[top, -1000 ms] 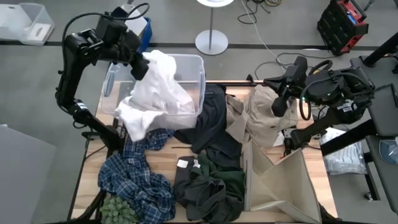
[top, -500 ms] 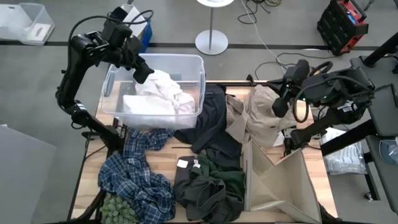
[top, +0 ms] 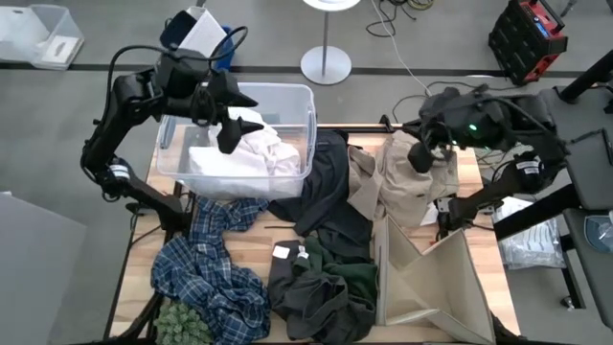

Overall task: Sort clothes
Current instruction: Put the brown pants into the laundry organizer

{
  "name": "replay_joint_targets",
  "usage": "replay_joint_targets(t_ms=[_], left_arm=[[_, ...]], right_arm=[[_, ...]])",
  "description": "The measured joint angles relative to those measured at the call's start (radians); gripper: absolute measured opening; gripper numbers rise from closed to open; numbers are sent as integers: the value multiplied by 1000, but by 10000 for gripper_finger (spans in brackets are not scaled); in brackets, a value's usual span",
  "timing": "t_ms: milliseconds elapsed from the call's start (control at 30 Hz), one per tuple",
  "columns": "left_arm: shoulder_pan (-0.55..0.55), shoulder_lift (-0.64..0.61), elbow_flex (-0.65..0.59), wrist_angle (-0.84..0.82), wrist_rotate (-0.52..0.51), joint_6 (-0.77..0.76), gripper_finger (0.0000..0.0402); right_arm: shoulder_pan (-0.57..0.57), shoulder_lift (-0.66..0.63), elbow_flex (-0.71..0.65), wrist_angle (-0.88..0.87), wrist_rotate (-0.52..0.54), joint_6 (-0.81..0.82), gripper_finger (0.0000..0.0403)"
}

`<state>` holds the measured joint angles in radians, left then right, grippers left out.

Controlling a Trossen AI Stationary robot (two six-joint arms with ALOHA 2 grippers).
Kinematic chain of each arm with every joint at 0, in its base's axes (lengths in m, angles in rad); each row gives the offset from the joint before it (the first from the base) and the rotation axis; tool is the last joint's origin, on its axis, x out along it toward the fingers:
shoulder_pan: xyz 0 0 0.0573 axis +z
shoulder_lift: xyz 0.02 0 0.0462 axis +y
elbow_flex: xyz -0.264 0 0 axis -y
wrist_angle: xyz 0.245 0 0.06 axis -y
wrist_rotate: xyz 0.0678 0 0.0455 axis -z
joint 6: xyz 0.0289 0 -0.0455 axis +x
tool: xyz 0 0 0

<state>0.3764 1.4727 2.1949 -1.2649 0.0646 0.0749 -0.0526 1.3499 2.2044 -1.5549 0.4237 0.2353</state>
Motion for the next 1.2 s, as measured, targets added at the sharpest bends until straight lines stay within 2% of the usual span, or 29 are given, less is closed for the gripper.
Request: replay_joint_targets(t_ms=[200, 500, 667, 833, 1200], left_arm=[[-25, -31, -24, 5, -56, 86, 284], [102, -97, -166, 43, -56, 254, 284], [179, -142, -269, 103, -36, 342, 284], [239, -181, -347, 167, 35, 394, 284], [270, -202, -375, 173, 61, 414, 284]], right_arm=[[-137, 61, 0, 16, -226, -26, 13], [-237, 181, 0, 2, -376, 142, 13], [-240, 244, 0, -14, -398, 216, 13], [-239, 292, 0, -15, -428, 236, 13], [-243, 322, -6, -14, -426, 261, 13]])
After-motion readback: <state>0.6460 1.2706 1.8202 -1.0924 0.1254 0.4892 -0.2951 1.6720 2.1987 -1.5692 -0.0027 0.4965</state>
